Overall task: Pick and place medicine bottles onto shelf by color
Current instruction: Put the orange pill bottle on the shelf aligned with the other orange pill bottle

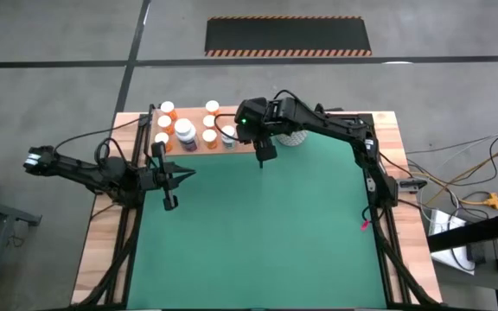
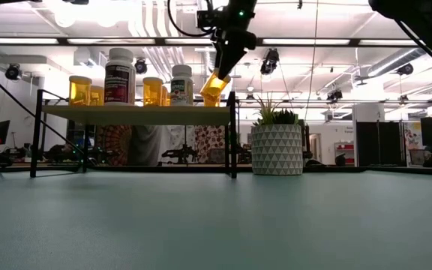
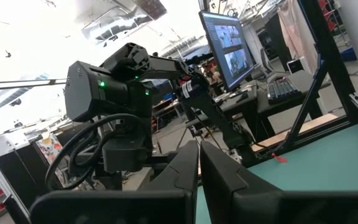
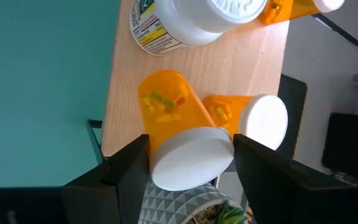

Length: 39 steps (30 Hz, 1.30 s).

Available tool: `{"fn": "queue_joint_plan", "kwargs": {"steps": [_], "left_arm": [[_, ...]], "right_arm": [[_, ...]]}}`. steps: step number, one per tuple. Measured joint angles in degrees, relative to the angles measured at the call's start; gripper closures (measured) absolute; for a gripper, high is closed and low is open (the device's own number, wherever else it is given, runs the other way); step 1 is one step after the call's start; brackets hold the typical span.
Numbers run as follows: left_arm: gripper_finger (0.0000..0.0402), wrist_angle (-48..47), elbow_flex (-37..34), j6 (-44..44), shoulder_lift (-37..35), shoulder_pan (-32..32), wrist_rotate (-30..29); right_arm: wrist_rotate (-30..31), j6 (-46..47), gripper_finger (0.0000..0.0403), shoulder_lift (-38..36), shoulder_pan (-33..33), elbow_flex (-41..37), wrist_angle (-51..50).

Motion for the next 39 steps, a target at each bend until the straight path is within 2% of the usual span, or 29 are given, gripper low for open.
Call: {"fn": "queue_joint_plan", "kwargs": {"steps": [12,22,28,33,39], "left_arm": [[0.0402,-0.01,0.00,0.00,0.00,0.00,0.00],[0.0402,-0.01,0.00,0.00,0.02,0.00,0.00],[0.0402,-0.01,0.00,0.00,0.02,0.00,0.00],[0.0402,-0.02,0.00,0.00,0.02,0.00,0.00],[0.0402,-0.03,0.00,0.00,0.02,0.00,0.00]], "right_arm": [[1.56,-0.69,0.0189,0.00,0.15,-0.04,0.38],[2.94,0.89,0.0142,0.04,0.13,-0.33,0.16],[2.95,0.94,0.0138,0.09,0.15,-0.05,0.11],[2.99,0.96,0.0173,-0.42,0.39,0.55,0.32],[3.28,3.24,0.0284,-0.79,-1.35,0.55,1.73]]}}
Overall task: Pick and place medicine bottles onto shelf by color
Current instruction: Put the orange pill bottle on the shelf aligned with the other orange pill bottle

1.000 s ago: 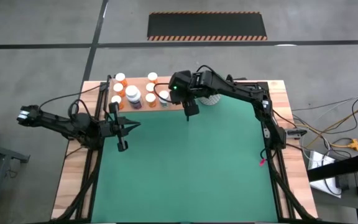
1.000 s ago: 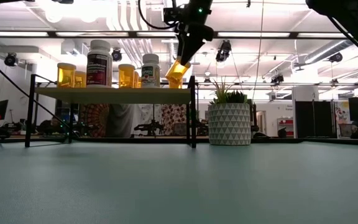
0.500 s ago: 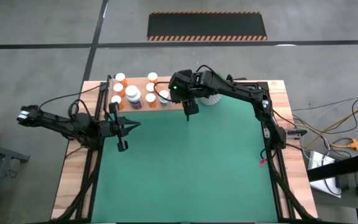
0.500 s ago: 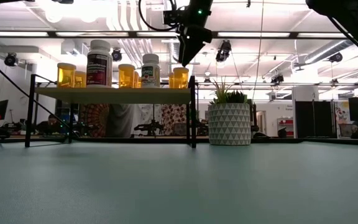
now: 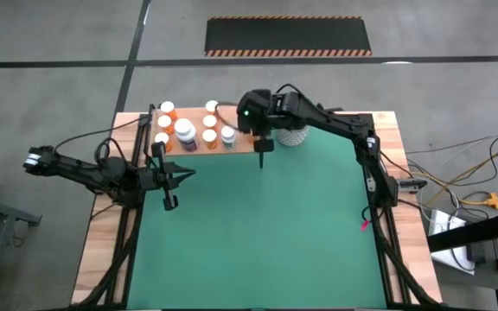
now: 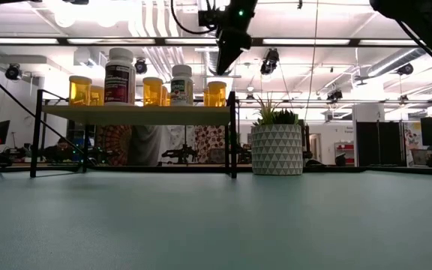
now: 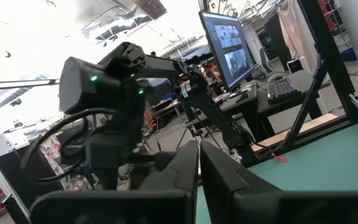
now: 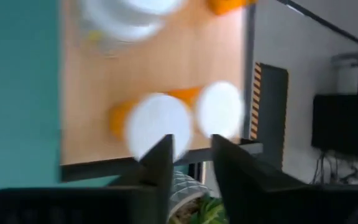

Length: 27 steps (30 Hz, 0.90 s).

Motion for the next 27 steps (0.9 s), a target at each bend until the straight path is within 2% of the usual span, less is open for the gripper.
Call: {"fn": "queue_joint_plan", "kwargs": {"steps": [4,6,11,27], "left_arm": [[0.0402,0.00,0.00,0.00,0.00,0.00,0.00],[0.0402,0.00,0.00,0.00,0.00,0.00,0.00],[0.0402,0.00,0.00,0.00,0.00,0.00,0.00],[0.0402,0.00,0.00,0.00,0.00,0.00,0.00]], "right_arm": [[-0.39,2.64,0.0370,0.23,-1.81,-0.11,2.04],[-0.77,2.68,0.0386,0.59,-2.02,-0.11,1.93],[-4.97,2.72,0.0392,2.05,-2.02,-0.24,1.75],[-5.44,3.04,0.0394,2.99,0.92,0.00,2.91]]}}
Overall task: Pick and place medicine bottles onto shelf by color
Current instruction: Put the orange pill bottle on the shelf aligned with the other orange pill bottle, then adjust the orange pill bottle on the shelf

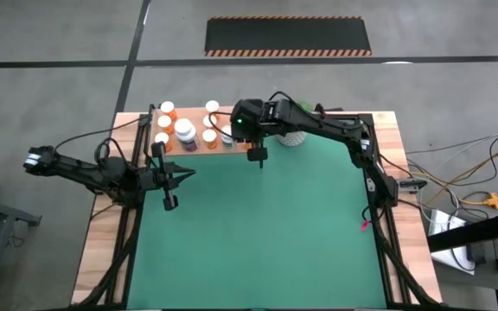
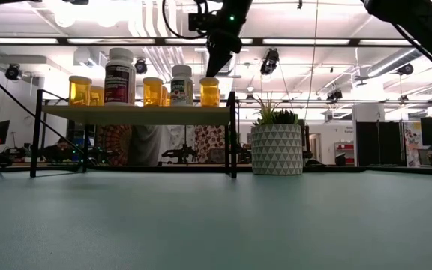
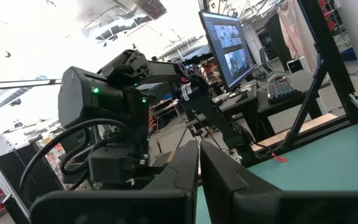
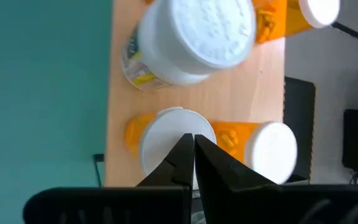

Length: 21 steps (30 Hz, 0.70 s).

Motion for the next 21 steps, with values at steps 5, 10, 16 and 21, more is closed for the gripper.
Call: {"fn": "queue_joint_plan", "kwargs": {"steps": [5,10,16,21], "left_arm": [[0.0402,0.00,0.00,0.00,0.00,0.00,0.00],[0.0402,0.00,0.00,0.01,0.00,0.00,0.00],[0.0402,0.00,0.00,0.00,0.00,0.00,0.00],[0.0402,0.00,0.00,0.02,0.00,0.00,0.00]], "right_arm": [[0.19,-0.36,0.0394,-0.20,0.25,0.00,-0.31],[0.57,-0.62,0.0394,-0.22,0.19,0.00,-0.72],[2.07,-1.52,0.0394,-0.61,0.22,0.00,-0.94],[2.09,-1.56,0.0394,-1.56,0.22,0.02,-0.69]]}}
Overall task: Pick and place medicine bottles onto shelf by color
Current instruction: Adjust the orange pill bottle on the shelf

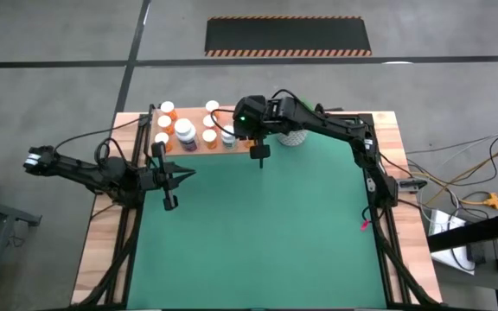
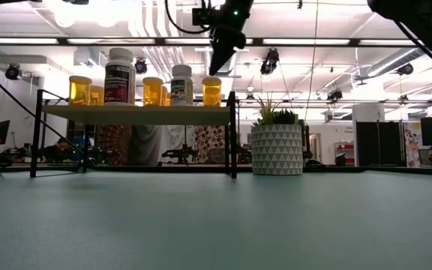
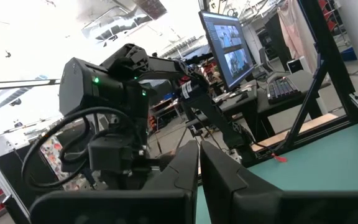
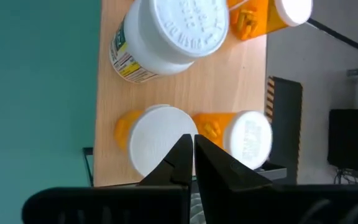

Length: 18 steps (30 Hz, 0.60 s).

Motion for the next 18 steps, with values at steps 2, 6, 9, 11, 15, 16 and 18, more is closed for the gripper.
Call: {"fn": "queue_joint_plan", "kwargs": {"steps": [2,6,9,11,15,16,18], "left_arm": [[0.0402,0.00,0.00,0.00,0.00,0.00,0.00],[0.0402,0.00,0.00,-0.01,-0.04,0.00,0.00],[0.0402,0.02,0.00,-0.03,-0.07,0.00,0.00],[0.0402,0.02,0.00,-0.07,-0.09,0.00,0.00],[0.0402,0.02,0.00,-0.09,-0.17,0.00,0.00],[0.0402,0.02,0.00,-0.09,-0.17,0.00,0.00],[0.0402,0.02,0.00,-0.11,-0.20,0.00,0.00]], "right_arm": [[0.02,-0.06,0.0394,-0.33,0.10,0.00,0.29],[1.49,-1.12,0.0394,-0.45,0.08,0.00,1.96],[1.60,-4.25,0.0394,-0.47,-0.90,0.00,4.12],[1.54,-6.20,0.0394,-0.47,-1.81,0.00,5.80],[-1.05,-6.99,0.0394,-0.50,-4.28,0.00,7.68],[-2.72,-6.54,0.0394,-0.50,-5.06,0.00,7.85],[-5.33,-5.40,0.0394,-0.43,-6.60,-0.02,8.52]]}}
